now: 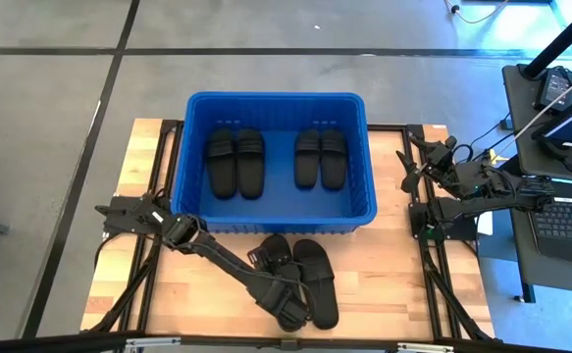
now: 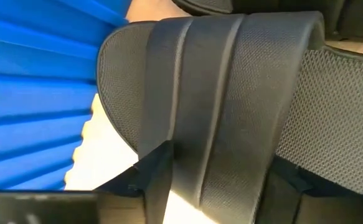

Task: Pick and place slides into bin
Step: Put the black slide into the blue organizer bin

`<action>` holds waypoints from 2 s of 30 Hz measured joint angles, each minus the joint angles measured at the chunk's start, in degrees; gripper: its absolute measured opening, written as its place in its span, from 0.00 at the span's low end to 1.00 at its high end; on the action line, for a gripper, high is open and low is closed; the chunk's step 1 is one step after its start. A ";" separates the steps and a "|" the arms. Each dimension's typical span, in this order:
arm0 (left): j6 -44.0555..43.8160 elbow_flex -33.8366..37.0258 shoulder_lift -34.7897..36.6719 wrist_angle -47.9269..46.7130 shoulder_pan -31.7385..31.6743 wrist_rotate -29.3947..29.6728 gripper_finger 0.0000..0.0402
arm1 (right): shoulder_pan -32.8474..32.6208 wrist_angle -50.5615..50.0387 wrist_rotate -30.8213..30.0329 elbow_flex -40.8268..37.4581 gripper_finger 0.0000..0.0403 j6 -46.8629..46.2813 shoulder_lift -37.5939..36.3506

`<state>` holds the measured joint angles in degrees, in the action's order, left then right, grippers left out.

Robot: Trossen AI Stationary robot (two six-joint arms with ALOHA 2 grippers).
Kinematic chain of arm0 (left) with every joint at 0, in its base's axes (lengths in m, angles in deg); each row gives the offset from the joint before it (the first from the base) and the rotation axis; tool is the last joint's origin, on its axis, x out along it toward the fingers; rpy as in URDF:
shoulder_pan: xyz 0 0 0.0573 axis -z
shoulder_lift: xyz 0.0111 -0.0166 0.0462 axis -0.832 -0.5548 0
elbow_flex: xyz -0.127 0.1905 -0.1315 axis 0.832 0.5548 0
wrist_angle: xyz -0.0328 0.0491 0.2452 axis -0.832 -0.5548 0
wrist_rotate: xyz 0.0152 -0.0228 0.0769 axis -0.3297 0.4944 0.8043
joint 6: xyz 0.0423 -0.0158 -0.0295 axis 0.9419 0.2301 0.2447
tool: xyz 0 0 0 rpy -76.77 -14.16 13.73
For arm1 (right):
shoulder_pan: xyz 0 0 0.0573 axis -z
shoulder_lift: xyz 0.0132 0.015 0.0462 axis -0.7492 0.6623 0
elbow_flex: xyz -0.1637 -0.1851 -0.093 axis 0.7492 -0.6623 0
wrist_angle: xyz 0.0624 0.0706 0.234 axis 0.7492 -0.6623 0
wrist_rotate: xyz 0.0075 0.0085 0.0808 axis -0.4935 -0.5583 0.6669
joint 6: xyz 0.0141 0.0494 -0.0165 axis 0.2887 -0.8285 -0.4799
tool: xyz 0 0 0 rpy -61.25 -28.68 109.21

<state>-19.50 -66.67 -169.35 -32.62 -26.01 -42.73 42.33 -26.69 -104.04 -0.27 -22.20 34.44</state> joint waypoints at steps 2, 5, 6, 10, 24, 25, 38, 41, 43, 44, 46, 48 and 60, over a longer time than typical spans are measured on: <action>0.06 0.00 0.00 -0.16 -0.03 0.04 0.38 | 0.01 0.00 0.00 0.00 0.63 0.00 0.00; 0.06 0.00 0.00 -0.16 -0.03 0.14 0.27 | 0.00 0.00 0.00 0.00 0.63 0.00 -0.02; 0.04 0.00 0.00 -0.16 0.00 0.18 0.23 | 0.02 0.00 0.00 0.00 0.63 0.00 0.01; 1.16 -0.02 0.02 -0.18 0.39 0.21 0.07 | 0.02 0.00 0.00 -0.01 0.63 0.00 0.00; 7.53 -8.27 7.11 -1.91 3.06 -10.03 0.02 | 0.02 0.00 0.22 0.00 0.63 0.02 -0.01; 7.60 -8.35 8.61 -1.88 3.32 -10.04 0.02 | 0.00 0.00 0.26 0.00 0.63 0.02 -0.01; 16.93 -8.11 30.28 -2.19 4.57 17.40 0.01 | 0.02 0.00 0.38 0.00 0.63 0.04 0.03; 24.79 -8.11 33.61 -2.27 3.76 29.86 0.01 | 0.02 0.00 0.38 0.00 0.63 0.04 0.03; 29.52 -8.11 35.00 -2.59 2.62 37.24 0.01 | 0.02 -0.01 0.39 0.00 0.63 0.04 0.03; 31.51 -8.13 35.32 -2.95 1.65 40.50 0.01 | 0.01 0.00 0.39 0.00 0.63 0.04 0.03; 34.82 -8.13 35.52 -4.31 -0.51 45.56 0.01 | 0.02 -0.01 0.39 -0.02 0.63 0.04 0.03; 39.30 -8.13 35.52 -4.17 -3.46 47.28 0.01 | 0.02 -0.02 0.39 0.00 0.63 0.07 0.03; 49.40 1.31 37.74 -3.92 -20.82 44.68 0.01 | 0.02 -0.01 0.39 0.00 0.63 0.07 0.05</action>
<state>29.90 -65.36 -131.60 -36.54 -46.84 1.95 42.35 -26.70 -103.64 -0.27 -22.13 34.49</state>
